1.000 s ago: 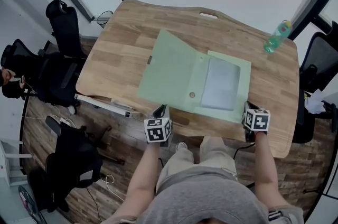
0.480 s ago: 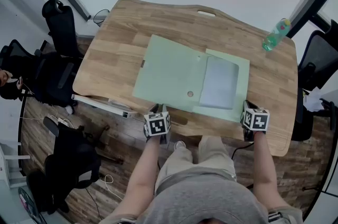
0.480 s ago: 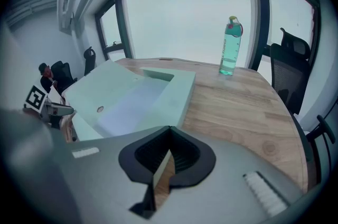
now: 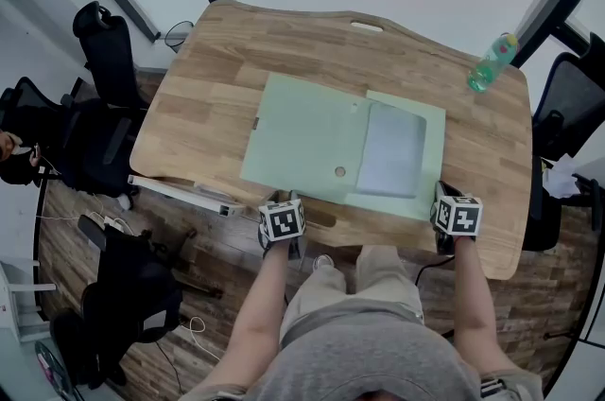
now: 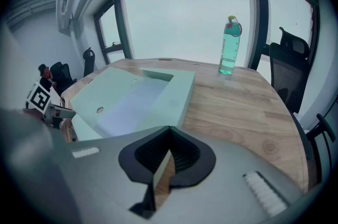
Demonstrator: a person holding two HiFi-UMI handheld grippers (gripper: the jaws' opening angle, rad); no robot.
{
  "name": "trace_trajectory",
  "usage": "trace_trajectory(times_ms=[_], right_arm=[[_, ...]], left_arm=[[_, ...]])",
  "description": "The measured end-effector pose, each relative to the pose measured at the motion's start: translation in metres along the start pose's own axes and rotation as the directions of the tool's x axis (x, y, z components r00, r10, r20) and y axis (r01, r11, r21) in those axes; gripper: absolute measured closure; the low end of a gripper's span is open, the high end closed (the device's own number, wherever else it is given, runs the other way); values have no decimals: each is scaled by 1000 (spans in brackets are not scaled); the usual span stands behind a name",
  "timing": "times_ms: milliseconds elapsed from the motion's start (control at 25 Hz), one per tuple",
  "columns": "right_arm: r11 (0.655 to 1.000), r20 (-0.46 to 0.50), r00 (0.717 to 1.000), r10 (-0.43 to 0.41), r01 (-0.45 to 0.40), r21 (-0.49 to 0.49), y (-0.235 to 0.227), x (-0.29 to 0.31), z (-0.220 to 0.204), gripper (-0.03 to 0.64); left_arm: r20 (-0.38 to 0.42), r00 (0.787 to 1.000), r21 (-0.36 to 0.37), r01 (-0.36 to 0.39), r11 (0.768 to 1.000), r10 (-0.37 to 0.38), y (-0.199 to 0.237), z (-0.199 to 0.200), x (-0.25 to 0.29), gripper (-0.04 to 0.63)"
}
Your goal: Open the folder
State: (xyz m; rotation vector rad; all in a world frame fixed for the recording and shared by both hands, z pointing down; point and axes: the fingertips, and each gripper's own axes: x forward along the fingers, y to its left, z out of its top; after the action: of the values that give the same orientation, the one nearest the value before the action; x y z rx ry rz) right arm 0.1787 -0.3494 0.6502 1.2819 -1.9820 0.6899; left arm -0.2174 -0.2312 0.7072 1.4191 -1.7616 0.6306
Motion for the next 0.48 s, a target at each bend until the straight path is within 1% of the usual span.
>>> trace_trajectory(times_ms=[360,480], right_arm=[[1000,9,1000,-16,16,2,0,-1,1,615],[1000,11,1000,-23,22,8,0,0,0,615]], left_arm=[[6,1000,-15,6,1000,-5,2,-8,11,430],[18,1000,-4,19,1000,-19,1,-2,4,431]])
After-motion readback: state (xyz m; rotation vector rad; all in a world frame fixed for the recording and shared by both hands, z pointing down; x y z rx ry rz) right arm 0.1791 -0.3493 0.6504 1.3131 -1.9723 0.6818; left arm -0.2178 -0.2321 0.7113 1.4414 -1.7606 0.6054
